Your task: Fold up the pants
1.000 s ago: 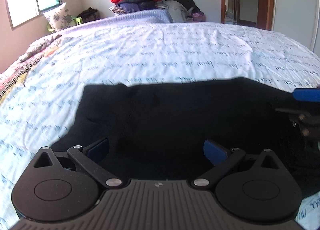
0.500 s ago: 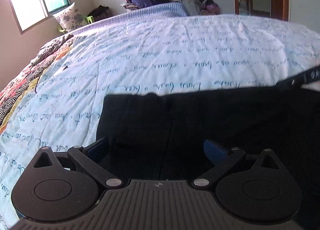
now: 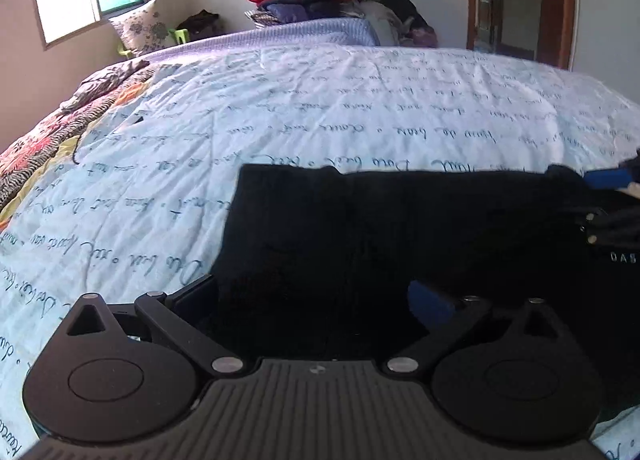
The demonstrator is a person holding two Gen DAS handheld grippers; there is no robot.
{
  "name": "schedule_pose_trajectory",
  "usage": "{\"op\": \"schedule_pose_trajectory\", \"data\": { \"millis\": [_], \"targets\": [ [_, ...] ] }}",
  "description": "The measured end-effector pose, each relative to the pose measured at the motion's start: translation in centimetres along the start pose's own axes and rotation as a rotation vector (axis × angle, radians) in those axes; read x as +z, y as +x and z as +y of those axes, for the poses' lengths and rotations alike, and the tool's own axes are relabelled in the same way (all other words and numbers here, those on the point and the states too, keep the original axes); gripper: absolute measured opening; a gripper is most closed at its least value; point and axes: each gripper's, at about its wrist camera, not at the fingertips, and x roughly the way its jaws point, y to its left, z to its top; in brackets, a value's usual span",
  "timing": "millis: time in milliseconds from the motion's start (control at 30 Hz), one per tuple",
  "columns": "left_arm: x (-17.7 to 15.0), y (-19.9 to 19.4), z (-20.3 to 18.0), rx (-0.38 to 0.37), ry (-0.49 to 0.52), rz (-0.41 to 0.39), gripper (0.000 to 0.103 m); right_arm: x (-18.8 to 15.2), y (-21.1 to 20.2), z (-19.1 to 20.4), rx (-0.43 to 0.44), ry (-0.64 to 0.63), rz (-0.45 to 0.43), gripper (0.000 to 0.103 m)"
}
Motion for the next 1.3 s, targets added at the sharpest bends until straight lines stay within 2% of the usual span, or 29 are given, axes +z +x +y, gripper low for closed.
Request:
{"op": "schedule_pose_trajectory", "data": {
  "millis": [67, 100, 200, 267, 333, 400, 567, 633, 733, 967, 1000, 1033, 1100, 1200, 1300],
  "targets": [
    [0.2, -1.5, 2.1, 0.021, -0.053, -0.044, 0.102, 0.3, -3.2, 1.9, -0.044, -0.013, -0.101, 0.052],
    [0.4, -1.9, 3.2, 0.035, -0.082, -0.049, 0.102, 0.4, -4.9, 3.4, -0.03, -0.047, -0.167, 0.052],
    [0.6, -2.8, 7.2, 0.073, -0.217, -0.061, 0.101, 0.7, -8.8, 9.2, -0.015, -0.216, -0.317, 0.055],
    [0.5, -3.0, 10.0, 0.096, -0.331, -0.061, 0.101, 0.9, -9.9, 13.4, 0.01, -0.347, -0.368, 0.055],
    [0.0, -3.2, 12.4, 0.093, -0.436, -0.039, 0.1, 0.8, -10.1, 17.0, 0.035, -0.475, -0.387, 0.057],
    [-0.6, -3.2, 14.2, 0.054, -0.495, -0.017, 0.1, 0.6, -9.6, 19.7, 0.026, -0.575, -0.391, 0.058],
    [-2.0, -3.2, 15.7, 0.025, -0.511, 0.018, 0.101, 0.8, -7.2, 23.2, -0.079, -0.727, -0.347, 0.058],
    [-2.3, -3.0, 15.8, 0.016, -0.513, 0.032, 0.102, 1.3, -6.3, 23.4, -0.09, -0.735, -0.318, 0.058],
    [-2.6, -2.6, 16.2, -0.019, -0.542, 0.047, 0.102, 1.7, -5.3, 23.9, -0.06, -0.747, -0.241, 0.059],
    [-2.9, -2.4, 17.2, -0.156, -0.653, 0.063, 0.102, 2.7, -4.1, 24.8, -0.133, -0.758, -0.249, 0.062],
    [-2.9, -2.4, 17.4, -0.173, -0.669, 0.066, 0.102, 2.9, -3.7, 24.9, -0.133, -0.767, -0.249, 0.056],
    [-2.8, -2.3, 17.5, -0.188, -0.68, 0.068, 0.102, 3.2, -3.2, 25.1, -0.119, -0.767, -0.24, 0.039],
    [-2.7, -2.2, 17.8, -0.225, -0.701, 0.076, 0.102, 3.3, -2.3, 25.2, -0.079, -0.758, -0.226, 0.024],
    [-2.3, -1.5, 17.9, -0.318, -0.716, 0.108, 0.102, 2.9, -2.6, 25.0, -0.081, -0.74, -0.264, 0.018],
    [-2.3, 0.3, 18.3, -0.485, -0.806, 0.173, 0.102, 3.8, -3.2, 22.9, 0.021, -0.574, -0.269, 0.015]
  ]
}}
